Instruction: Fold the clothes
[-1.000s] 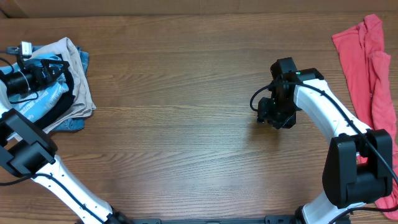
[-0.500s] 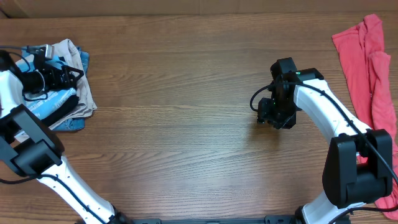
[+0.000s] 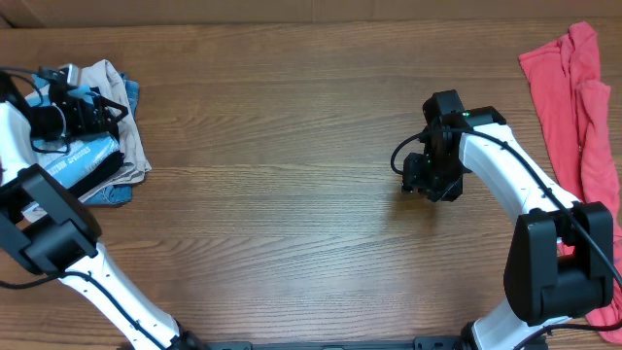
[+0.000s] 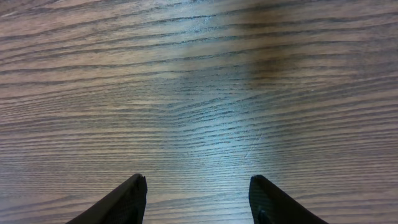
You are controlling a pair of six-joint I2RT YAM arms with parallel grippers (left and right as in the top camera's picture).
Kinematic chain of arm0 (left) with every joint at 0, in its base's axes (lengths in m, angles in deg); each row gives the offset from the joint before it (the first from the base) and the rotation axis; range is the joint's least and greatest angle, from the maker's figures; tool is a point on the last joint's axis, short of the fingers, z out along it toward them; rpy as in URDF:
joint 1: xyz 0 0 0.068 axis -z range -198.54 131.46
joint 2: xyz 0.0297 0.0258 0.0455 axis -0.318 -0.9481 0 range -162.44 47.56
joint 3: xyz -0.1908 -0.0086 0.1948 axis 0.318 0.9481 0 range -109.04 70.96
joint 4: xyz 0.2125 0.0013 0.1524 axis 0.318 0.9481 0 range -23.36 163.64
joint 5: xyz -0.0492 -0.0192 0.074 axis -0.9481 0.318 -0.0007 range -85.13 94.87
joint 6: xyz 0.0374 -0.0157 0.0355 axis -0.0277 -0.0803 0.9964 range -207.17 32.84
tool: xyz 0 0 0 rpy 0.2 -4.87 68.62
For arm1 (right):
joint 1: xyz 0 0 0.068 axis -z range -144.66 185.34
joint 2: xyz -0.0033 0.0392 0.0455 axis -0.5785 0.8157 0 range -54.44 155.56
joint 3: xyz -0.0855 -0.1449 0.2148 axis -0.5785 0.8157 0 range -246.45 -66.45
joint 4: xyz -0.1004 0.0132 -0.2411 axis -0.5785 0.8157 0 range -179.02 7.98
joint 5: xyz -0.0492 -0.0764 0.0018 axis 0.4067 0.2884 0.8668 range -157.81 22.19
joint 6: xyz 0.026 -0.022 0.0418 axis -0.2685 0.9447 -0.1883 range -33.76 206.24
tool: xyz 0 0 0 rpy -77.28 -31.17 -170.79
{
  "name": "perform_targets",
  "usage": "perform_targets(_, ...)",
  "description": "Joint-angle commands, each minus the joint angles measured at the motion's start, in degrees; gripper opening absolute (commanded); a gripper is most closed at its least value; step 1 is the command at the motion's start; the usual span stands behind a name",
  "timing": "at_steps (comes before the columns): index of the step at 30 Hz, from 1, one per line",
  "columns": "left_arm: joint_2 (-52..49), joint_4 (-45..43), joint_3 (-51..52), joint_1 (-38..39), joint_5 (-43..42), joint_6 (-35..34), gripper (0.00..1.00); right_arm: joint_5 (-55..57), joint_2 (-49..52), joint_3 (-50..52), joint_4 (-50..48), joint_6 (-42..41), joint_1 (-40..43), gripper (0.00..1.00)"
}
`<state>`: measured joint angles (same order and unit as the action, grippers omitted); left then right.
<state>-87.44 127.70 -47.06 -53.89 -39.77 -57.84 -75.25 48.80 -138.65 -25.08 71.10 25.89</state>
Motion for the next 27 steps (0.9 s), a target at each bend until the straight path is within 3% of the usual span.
perform_targets(1,4.79,2.89,-5.55,-1.31,-6.99,0.09,1.00,0.39,0.02,0.13,-0.20,0.13,0.17,0.57)
perform_targets(3,7.72,4.04,-7.37,-1.31,-8.44,-3.48,1.00,0.39,0.02,0.13,-0.35,0.13,0.17,0.57)
perform_targets(6,11.56,6.05,-7.87,-1.31,-8.33,-14.21,1.00,0.42,0.02,0.13,-0.42,0.17,0.17,0.57)
perform_targets(11,13.29,20.48,-7.63,-1.36,-4.57,-16.20,1.00,1.11,0.02,0.13,-0.48,0.50,0.17,0.57)
perform_targets(15,13.20,25.29,-3.28,-1.81,-2.75,-17.94,1.00,1.44,0.02,0.15,-0.37,0.57,0.17,0.57)
perform_targets(21,13.20,22.32,7.34,-6.67,-3.26,-17.11,1.00,1.42,0.02,0.13,-0.15,0.55,0.20,0.57)
perform_targets(27,13.20,4.52,21.18,-10.03,-3.19,-17.14,1.00,1.40,0.02,0.13,-0.17,0.52,0.20,0.57)
